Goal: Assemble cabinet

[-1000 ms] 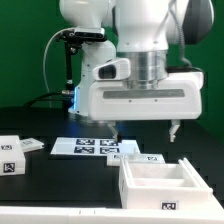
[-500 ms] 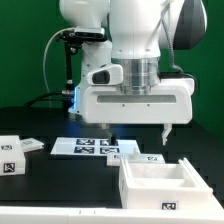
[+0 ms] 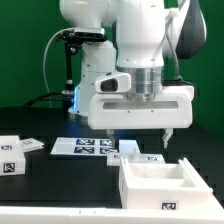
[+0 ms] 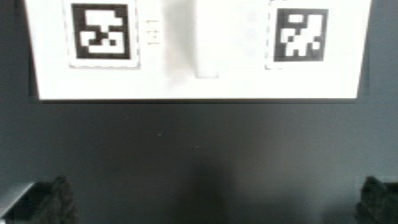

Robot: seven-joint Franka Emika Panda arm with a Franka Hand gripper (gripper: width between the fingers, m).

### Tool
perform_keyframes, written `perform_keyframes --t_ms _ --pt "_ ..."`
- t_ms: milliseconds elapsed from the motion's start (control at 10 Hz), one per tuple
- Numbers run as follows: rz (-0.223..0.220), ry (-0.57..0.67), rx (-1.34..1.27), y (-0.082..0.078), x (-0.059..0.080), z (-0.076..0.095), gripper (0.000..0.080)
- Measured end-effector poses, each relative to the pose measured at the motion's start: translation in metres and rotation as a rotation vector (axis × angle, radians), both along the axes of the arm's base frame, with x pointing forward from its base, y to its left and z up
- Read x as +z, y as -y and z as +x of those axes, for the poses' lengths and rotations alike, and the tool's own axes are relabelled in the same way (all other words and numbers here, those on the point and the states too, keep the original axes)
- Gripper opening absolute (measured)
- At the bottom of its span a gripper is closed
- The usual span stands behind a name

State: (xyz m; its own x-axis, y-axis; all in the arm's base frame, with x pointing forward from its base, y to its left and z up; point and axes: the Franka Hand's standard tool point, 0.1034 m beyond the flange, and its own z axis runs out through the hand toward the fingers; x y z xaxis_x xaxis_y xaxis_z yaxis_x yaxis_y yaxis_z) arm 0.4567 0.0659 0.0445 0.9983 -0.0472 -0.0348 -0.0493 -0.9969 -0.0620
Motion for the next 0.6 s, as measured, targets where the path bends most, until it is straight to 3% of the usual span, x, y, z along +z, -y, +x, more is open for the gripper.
perform_keyframes --t_ms 200,400,600 --pt "0.016 -0.076 -0.015 0.002 -0.004 -0.014 0.0796" --pt "0.004 -0.098 -0.040 0.009 -0.020 -0.029 0.0796" --pt "-0.006 -0.079 -0.056 0.005 -0.022 -0.029 0.0796"
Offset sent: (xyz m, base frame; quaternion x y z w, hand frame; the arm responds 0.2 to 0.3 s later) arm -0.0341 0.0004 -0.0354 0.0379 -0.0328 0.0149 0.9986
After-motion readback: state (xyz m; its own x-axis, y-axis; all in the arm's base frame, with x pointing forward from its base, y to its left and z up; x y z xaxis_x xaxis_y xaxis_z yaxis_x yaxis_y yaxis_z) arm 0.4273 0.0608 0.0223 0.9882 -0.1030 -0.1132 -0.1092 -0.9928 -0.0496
